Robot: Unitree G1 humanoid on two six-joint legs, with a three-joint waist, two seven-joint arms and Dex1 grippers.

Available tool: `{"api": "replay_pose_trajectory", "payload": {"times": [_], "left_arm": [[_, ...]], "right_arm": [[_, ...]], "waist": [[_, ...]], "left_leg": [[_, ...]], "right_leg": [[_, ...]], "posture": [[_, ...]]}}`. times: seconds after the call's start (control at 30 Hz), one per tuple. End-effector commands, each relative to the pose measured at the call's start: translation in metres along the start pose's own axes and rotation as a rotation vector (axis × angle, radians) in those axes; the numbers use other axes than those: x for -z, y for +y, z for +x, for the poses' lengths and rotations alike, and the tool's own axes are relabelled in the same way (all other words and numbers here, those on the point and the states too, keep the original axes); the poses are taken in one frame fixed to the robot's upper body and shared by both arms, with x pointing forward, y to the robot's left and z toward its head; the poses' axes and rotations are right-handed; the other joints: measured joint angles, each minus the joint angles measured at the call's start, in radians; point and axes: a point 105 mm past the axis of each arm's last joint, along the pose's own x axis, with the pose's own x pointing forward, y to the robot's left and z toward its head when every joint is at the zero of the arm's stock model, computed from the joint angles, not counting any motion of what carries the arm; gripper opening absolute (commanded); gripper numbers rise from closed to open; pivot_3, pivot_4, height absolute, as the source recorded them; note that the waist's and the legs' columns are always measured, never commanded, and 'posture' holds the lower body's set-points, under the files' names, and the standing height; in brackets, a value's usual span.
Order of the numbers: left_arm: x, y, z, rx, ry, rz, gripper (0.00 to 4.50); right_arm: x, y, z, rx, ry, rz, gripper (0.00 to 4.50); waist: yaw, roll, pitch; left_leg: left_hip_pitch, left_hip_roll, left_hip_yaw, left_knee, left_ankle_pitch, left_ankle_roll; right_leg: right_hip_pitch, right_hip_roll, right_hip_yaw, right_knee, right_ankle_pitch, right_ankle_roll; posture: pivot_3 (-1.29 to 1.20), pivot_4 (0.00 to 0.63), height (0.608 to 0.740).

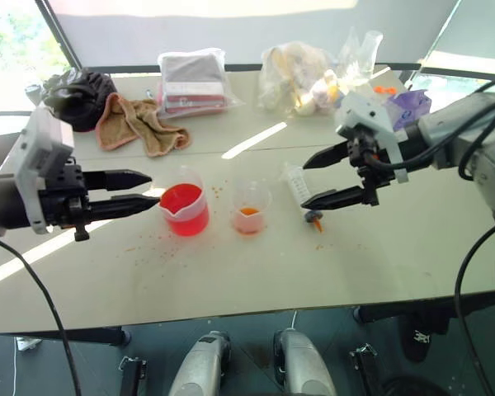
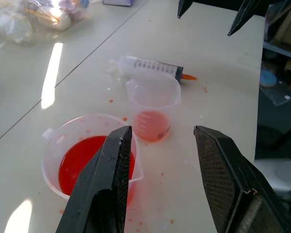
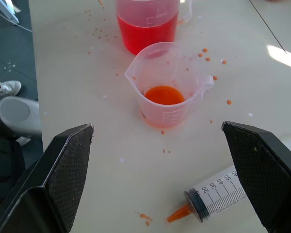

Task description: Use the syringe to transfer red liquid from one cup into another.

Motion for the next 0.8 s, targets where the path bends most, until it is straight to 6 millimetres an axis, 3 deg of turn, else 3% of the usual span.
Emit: {"api": "replay_pose_trajectory", "payload": {"times": [0.03,0.53,0.8], "left_arm": [[-0.004,-0.003,-0.001,-0.011,0.002,0.025,2.14],[-0.007,0.0,0.004,-0.019,-0.04,0.027,2.14],[-0.007,0.003,0.008,-0.026,-0.057,0.044,2.14]], "right_arm": [[-0.006,0.004,-0.002,-0.013,-0.023,-0.004,4.43],[0.007,-0.014,0.002,0.078,0.03,0.018,4.43],[0.013,-0.044,0.011,0.236,0.118,0.228,4.43]], "waist": [[0.0,0.0,0.0],[0.001,0.0,0.0],[-0.002,0.0,0.0]], "left_leg": [[0.0,0.0,0.0,0.0,0.0,0.0],[0.0,0.0,0.0,0.0,0.0,0.0],[0.0,0.0,0.0,0.001,0.0,0.0]], "right_leg": [[0.0,0.0,0.0,0.0,0.0,0.0],[0.0,0.0,0.0,0.0,0.0,0.0],[0.0,0.0,0.0,0.001,0.0,0.0]], "posture": [[0.0,0.15,0.736],[0.0,0.15,0.736],[0.0,0.15,0.736]]}}
